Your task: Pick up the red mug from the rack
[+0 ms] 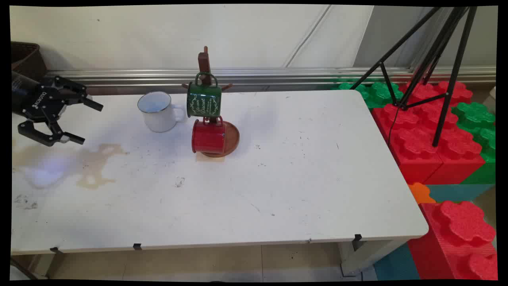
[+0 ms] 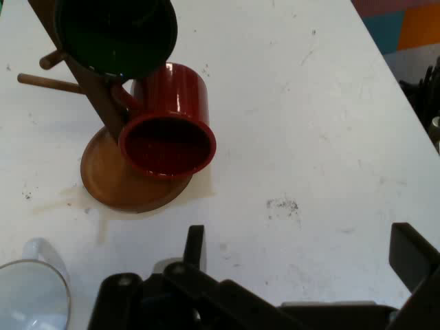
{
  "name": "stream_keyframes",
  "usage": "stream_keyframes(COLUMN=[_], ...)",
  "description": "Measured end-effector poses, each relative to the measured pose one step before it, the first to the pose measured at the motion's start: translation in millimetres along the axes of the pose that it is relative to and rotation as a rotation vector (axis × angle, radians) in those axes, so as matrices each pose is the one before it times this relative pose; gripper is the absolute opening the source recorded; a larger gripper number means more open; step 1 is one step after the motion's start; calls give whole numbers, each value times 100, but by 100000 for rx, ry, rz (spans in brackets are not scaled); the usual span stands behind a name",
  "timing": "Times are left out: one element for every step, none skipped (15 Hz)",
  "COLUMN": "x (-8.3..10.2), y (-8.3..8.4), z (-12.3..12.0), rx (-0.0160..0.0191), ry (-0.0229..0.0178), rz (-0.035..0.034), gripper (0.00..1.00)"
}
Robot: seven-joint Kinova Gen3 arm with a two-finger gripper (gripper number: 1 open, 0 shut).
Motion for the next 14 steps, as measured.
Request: stream_keyframes(x=[50, 105, 80, 73, 183, 100, 128, 101, 4, -43, -83, -128, -94, -131], y=[-2, 0, -50, -27, -140, -86, -177, -194, -153, -194, -172, -202, -116, -102], z=[21, 163, 176, 155, 501, 393, 627, 815, 672, 707, 611, 662, 418, 417], rx=[87, 22, 0, -22, 54, 41, -19, 48, 167, 172, 63, 69, 47, 93], ry=[429, 885, 599, 456, 1084, 686, 792, 825, 488, 361, 208, 173, 86, 95], rz=[-243, -438, -248, -194, -409, -282, -353, -485, -543, -484, -386, -358, -180, -258], gripper=[100, 100, 100, 100, 100, 100, 100, 100, 100, 100, 100, 100, 100, 100])
